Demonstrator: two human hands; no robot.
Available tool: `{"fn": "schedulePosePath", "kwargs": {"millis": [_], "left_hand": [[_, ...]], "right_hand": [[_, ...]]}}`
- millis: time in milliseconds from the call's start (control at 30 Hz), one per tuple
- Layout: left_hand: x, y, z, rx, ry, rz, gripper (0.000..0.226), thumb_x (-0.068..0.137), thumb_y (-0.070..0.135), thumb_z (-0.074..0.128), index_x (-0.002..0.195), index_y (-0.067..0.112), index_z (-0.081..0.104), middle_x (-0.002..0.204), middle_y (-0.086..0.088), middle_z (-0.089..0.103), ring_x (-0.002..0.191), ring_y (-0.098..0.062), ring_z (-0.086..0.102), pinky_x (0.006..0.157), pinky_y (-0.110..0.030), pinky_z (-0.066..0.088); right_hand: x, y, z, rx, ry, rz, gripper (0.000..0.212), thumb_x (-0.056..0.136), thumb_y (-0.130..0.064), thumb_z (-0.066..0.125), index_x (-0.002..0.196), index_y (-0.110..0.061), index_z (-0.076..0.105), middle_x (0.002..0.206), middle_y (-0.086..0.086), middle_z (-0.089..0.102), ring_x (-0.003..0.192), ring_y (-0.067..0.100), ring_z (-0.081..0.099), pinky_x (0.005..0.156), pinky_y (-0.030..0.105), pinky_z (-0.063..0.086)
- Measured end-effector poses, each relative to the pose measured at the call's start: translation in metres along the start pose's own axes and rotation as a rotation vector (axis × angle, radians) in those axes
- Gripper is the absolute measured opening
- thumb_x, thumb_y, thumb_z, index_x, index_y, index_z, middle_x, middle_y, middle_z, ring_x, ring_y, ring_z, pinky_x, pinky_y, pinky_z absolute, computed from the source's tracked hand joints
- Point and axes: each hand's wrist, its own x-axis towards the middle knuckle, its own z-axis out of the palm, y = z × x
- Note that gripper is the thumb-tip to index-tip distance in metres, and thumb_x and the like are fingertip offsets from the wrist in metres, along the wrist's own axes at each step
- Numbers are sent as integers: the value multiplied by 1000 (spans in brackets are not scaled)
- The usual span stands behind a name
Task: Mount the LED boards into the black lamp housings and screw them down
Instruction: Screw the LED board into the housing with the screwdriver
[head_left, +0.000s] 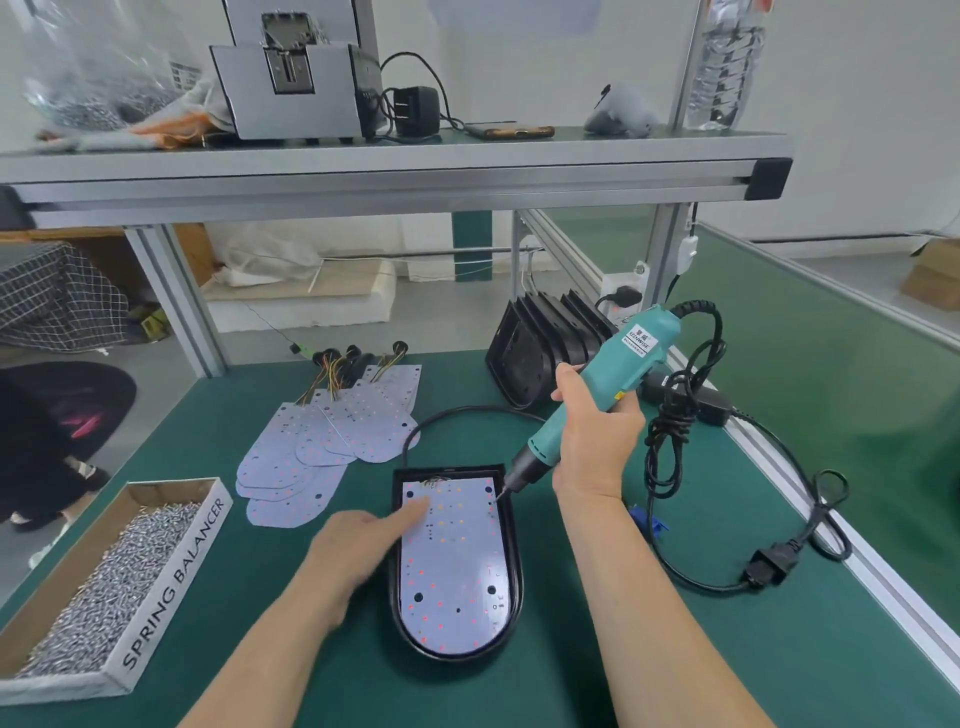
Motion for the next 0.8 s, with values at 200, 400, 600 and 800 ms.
{"fn": "schedulePosePath", "kwargs": {"millis": [200,400,600,800], "left_hand": [[6,9,23,26,-28,30,37,71,35,86,83,9,63,88,-4,70,77,-16,67,58,-24,45],[12,10,28,12,-20,-15,41,70,34,88,84,6,62,87,-5,68,75,-18,65,57,-26,43],[14,8,29,23,15,-19,40,70,35,87,76,8,58,79,-2,62,68,-15,59,53,-25,39],[16,7,30,31,20,-16,43,69,36,87,72,7,56,74,-4,56,63,-18,53,56,-27,38]], "right_hand": [[-1,6,4,-145,-13,-97,17,75,-25,78,71,-27,62,64,-6,60,61,13,55,60,25,50],[-7,15,11,-226,-58,-202,20,73,-29,76,67,-23,58,58,-12,57,54,10,50,54,25,46],[-6,20,11,-302,-64,-277,30,73,-29,76,70,-9,54,56,-12,54,52,9,47,53,27,46],[-7,21,14,-317,-81,-281,27,74,-28,75,73,-9,56,57,-10,55,53,10,49,54,29,48]]}}
